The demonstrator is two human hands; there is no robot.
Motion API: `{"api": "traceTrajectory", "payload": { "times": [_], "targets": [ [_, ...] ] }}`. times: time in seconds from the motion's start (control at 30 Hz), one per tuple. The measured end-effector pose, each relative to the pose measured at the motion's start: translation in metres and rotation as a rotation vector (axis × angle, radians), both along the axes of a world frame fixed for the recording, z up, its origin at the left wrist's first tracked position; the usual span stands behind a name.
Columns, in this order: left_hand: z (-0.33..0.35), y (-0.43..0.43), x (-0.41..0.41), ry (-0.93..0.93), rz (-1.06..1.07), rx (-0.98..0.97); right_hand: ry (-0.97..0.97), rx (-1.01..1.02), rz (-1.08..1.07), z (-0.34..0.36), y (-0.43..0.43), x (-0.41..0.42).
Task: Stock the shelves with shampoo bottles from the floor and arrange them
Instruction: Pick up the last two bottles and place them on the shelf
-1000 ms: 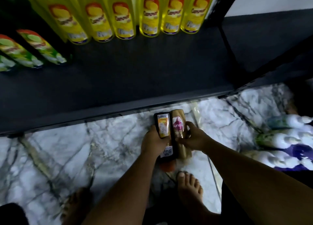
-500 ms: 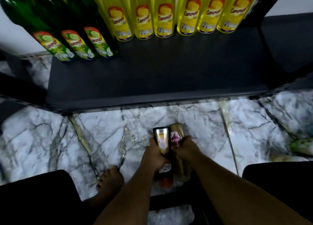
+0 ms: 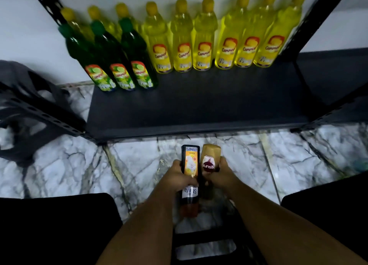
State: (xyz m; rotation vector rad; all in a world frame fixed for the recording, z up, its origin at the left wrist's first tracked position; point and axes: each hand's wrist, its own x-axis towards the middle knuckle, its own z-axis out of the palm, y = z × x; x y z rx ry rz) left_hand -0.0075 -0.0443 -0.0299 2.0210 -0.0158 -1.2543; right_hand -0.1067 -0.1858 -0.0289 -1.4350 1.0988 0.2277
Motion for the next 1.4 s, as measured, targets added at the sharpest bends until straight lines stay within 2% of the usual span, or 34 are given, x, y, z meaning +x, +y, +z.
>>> {"api": "traceTrajectory", "payload": {
  "times": [0.2, 0.37, 0.5, 0.7, 0.97, 1.13, 1.4],
  "targets": [
    [0.033, 0.016, -0.001, -0.024, 0.06, -0.122, -0.119, -0.136, 0.138, 0.037, 0.008, -0.009],
    [0.042, 0.027, -0.014, -0.054, 0.157, -0.157, -0.102, -0.22, 0.273, 0.05, 0.015, -0.028],
    [0.049, 0.032, -0.017, -0.08, 0.126, -0.17, -0.055, -0.356, 0.384, 0.057, 0.014, -0.036],
    [0.054, 0.032, -0.018, -0.114, 0.09, -0.194, -0.057, -0.505, 0.433, 0.066, 0.011, -0.038],
    [0.059, 0.022, -0.021, -0.138, 0.091, -0.288, -0.062, -0.536, 0.42, 0.062, 0.01, -0.039],
    [0.06, 0.022, -0.025, -0.147, 0.009, -0.326, -0.093, -0.538, 0.431, 0.061, 0.008, -0.038],
    [0.06, 0.027, -0.028, -0.215, -0.148, -0.229, -0.115, -0.506, 0.408, 0.058, 0.008, -0.038]
  ]
}}
